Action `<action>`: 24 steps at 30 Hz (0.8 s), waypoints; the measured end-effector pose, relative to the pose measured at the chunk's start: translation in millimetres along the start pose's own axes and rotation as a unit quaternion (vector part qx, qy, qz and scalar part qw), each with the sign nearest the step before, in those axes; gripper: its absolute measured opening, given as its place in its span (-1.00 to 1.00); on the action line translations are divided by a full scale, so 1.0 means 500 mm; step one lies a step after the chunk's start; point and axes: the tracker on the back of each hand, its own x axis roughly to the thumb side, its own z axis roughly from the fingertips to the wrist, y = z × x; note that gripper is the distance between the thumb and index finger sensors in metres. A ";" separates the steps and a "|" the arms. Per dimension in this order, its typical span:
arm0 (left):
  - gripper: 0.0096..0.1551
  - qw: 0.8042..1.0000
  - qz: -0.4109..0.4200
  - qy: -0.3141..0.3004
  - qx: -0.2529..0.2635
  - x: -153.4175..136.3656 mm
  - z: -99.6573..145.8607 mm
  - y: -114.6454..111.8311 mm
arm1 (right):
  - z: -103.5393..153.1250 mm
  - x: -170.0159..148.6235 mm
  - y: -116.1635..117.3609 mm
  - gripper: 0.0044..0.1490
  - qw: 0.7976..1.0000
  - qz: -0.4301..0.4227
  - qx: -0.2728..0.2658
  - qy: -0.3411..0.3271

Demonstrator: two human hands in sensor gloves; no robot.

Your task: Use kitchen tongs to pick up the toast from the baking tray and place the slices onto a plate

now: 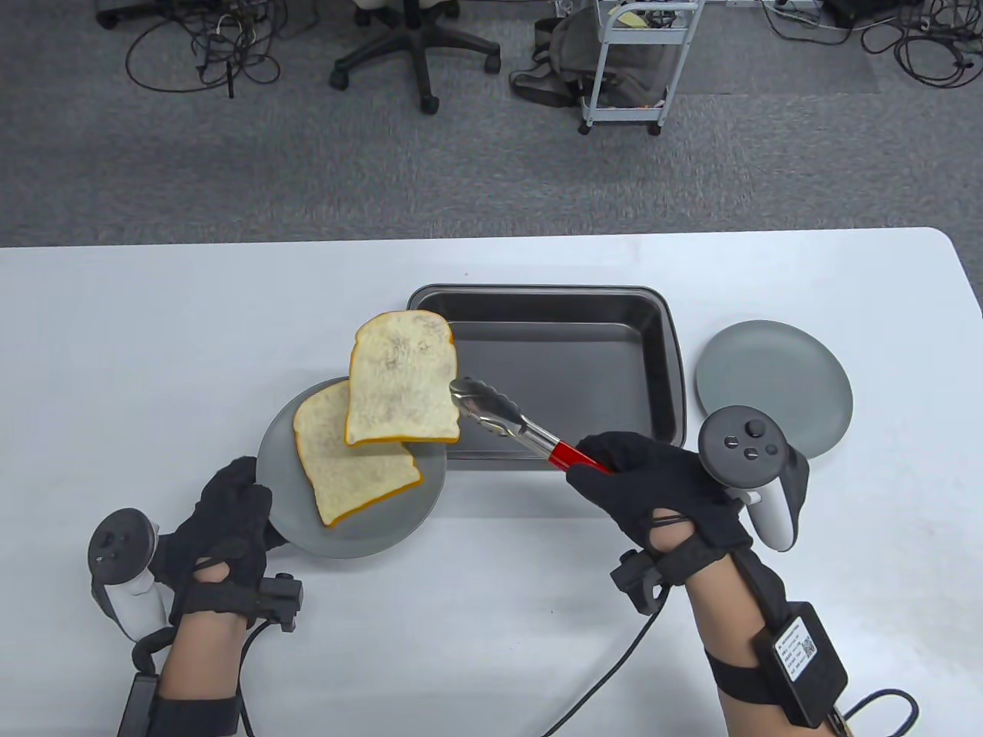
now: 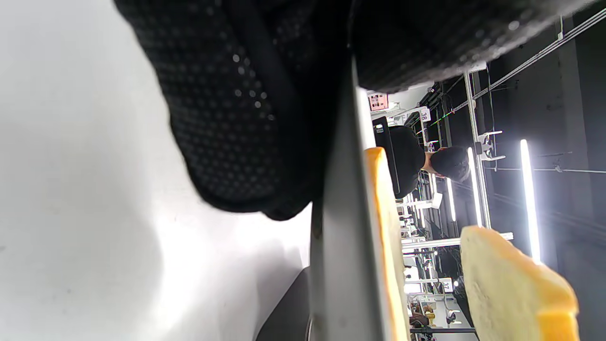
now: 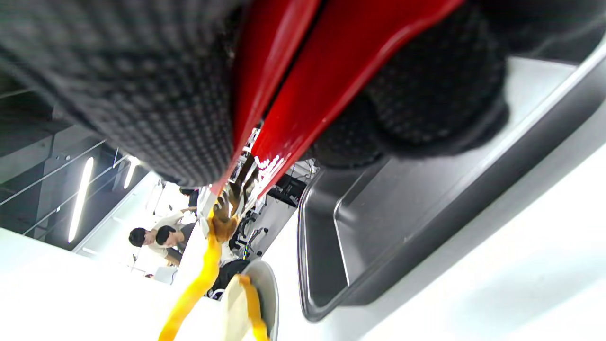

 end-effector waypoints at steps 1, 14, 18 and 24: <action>-0.35 1.000 0.001 0.001 -0.001 -0.001 0.000 0.000 | 0.000 0.002 0.013 -0.21 1.000 0.002 0.007 -0.001; -0.35 1.000 -0.007 -0.003 0.000 -0.001 0.003 -0.002 | -0.009 0.009 0.112 -0.22 0.995 0.085 0.048 0.008; -0.35 1.000 -0.008 -0.002 0.000 0.000 0.003 -0.003 | -0.013 0.002 0.108 -0.19 0.995 0.081 0.055 0.015; -0.35 1.000 0.002 -0.004 -0.003 0.001 0.002 -0.007 | -0.016 -0.002 0.084 -0.08 0.995 0.056 0.085 -0.006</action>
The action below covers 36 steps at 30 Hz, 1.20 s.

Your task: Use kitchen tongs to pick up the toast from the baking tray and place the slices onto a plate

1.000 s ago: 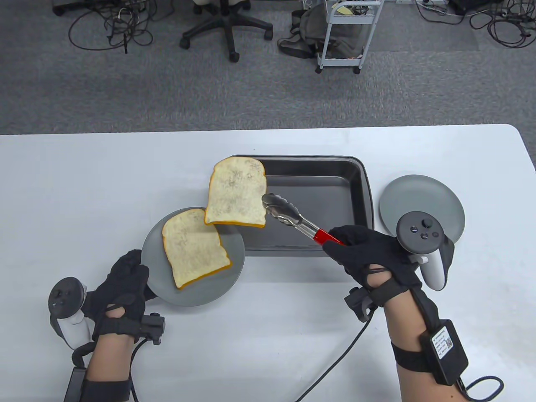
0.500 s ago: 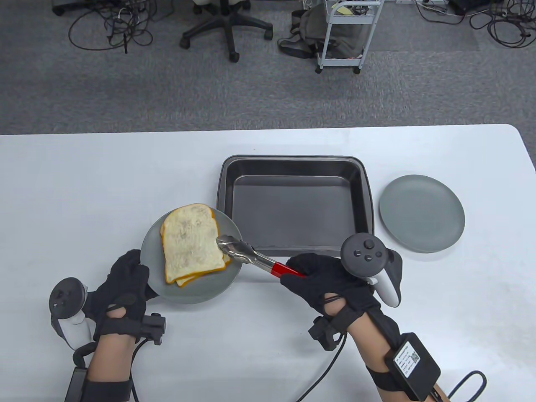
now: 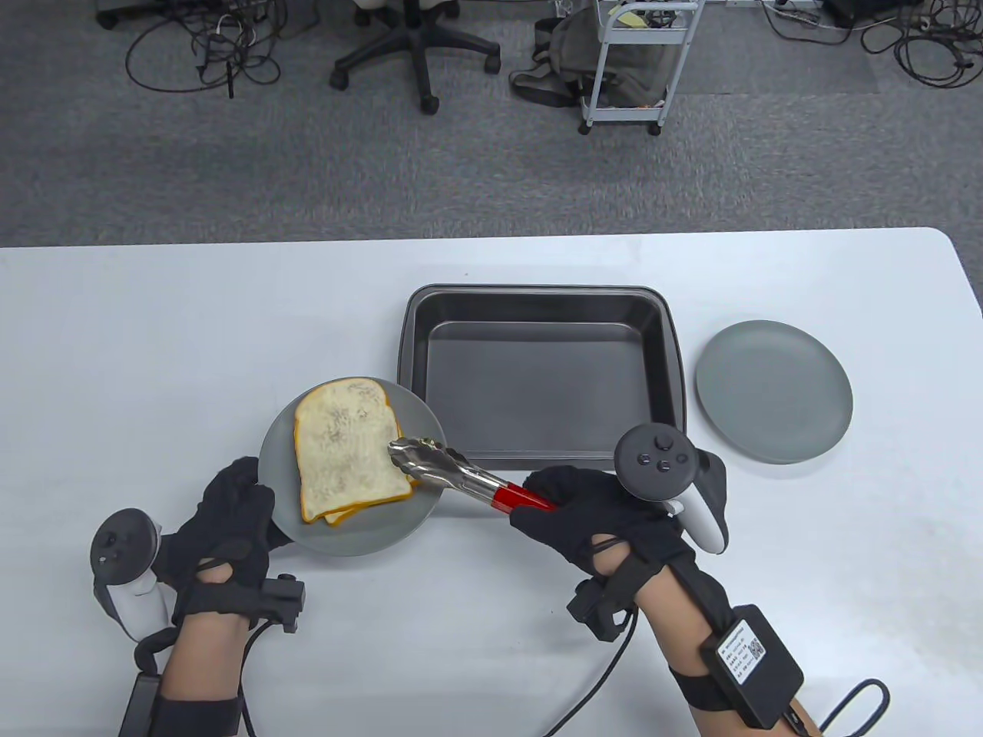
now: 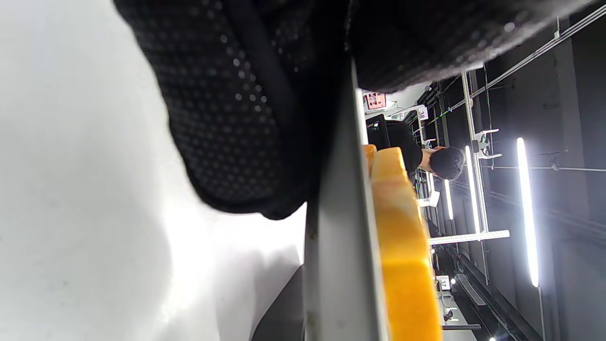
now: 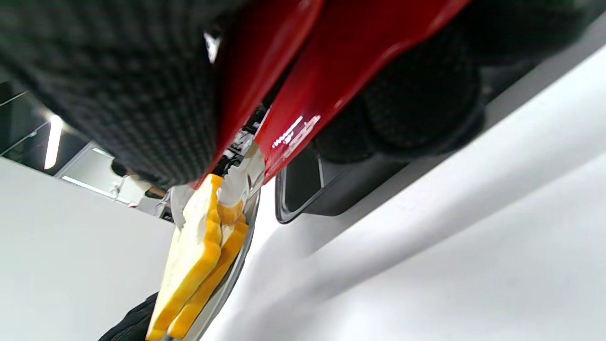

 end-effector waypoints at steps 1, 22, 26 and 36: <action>-0.35 1.000 0.003 0.000 -0.001 0.000 0.000 0.000 | 0.004 0.002 -0.006 -0.08 1.000 0.001 -0.006 -0.005; -0.35 1.000 0.014 -0.011 0.004 0.003 0.004 0.005 | 0.147 -0.110 -0.148 0.20 0.966 0.088 -0.244 0.023; -0.35 1.000 0.012 -0.010 0.005 0.003 0.005 0.005 | 0.161 -0.156 -0.151 0.20 0.959 0.100 -0.263 0.044; -0.35 1.000 0.007 -0.004 0.014 -0.002 0.005 0.007 | 0.155 -0.232 -0.141 0.20 0.959 0.090 -0.257 0.082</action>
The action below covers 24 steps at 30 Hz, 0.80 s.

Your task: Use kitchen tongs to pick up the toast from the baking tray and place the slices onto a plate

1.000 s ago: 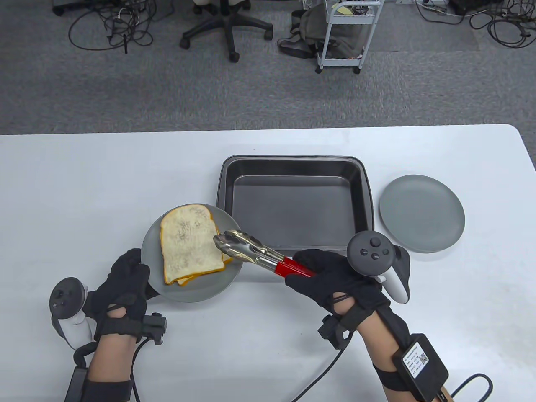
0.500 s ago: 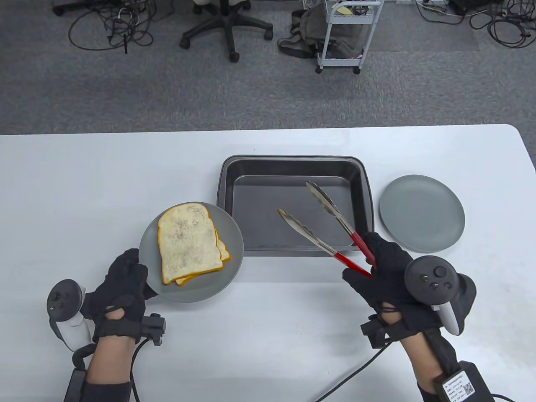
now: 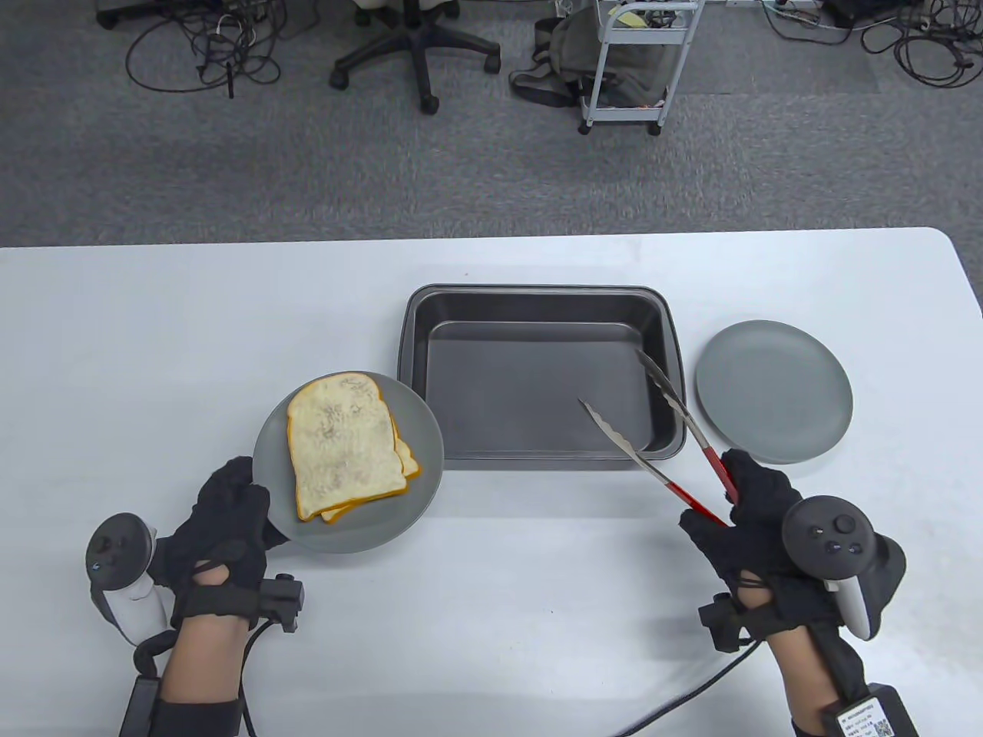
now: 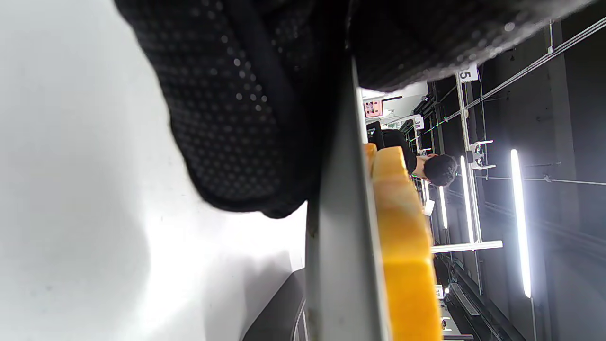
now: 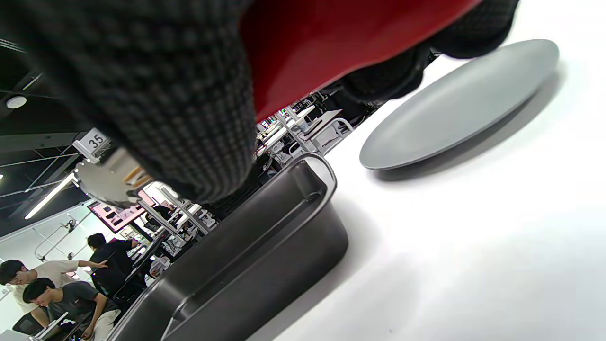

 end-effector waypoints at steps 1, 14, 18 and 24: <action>-0.35 1.000 -0.001 0.001 0.001 -0.001 0.000 0.000 | 0.000 -0.004 0.004 0.20 1.000 0.001 -0.001 0.003; -0.34 1.000 -0.001 0.007 0.003 -0.003 -0.001 -0.002 | -0.039 -0.060 0.023 0.20 0.996 -0.055 -0.005 0.065; -0.34 1.000 0.001 0.006 0.004 -0.002 -0.001 -0.001 | -0.060 -0.097 0.013 0.19 0.989 -0.100 -0.020 0.105; -0.34 1.000 0.000 0.004 0.005 -0.002 -0.001 0.000 | -0.084 -0.154 -0.007 0.17 0.973 -0.149 -0.055 0.171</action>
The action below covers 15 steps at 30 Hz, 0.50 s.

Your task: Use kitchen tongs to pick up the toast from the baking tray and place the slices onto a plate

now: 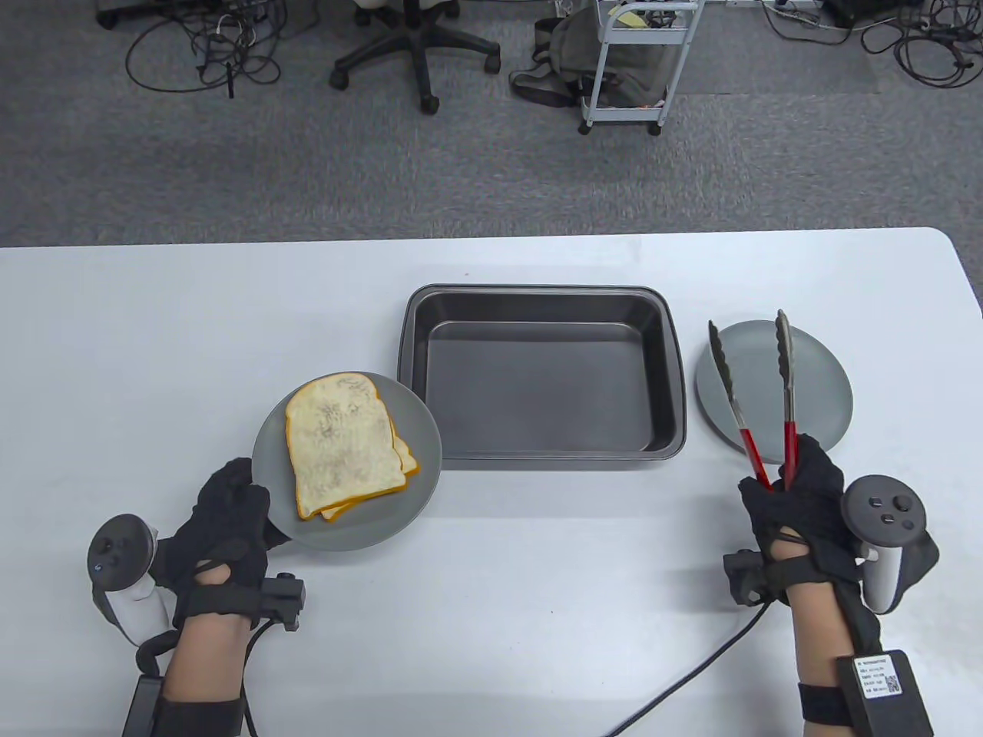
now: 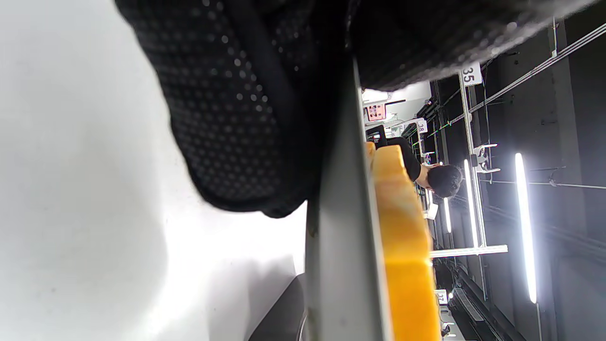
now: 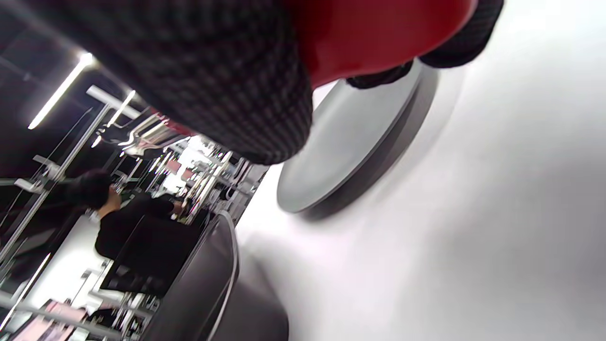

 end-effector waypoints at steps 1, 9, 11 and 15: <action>-0.34 1.000 0.000 0.000 0.000 0.000 0.000 0.000 | -0.005 -0.005 -0.002 0.16 1.000 -0.008 -0.004 0.008; -0.34 1.000 0.000 0.000 0.000 0.000 0.001 0.000 | -0.067 -0.007 -0.019 0.06 0.995 0.034 -0.038 0.080; -0.34 1.000 0.000 -0.001 -0.001 0.000 0.001 0.000 | -0.086 0.004 -0.016 0.06 0.992 0.080 -0.036 0.095; -0.34 1.000 0.004 -0.001 0.001 0.000 0.002 0.004 | -0.114 0.021 -0.001 0.10 0.979 0.164 -0.027 0.119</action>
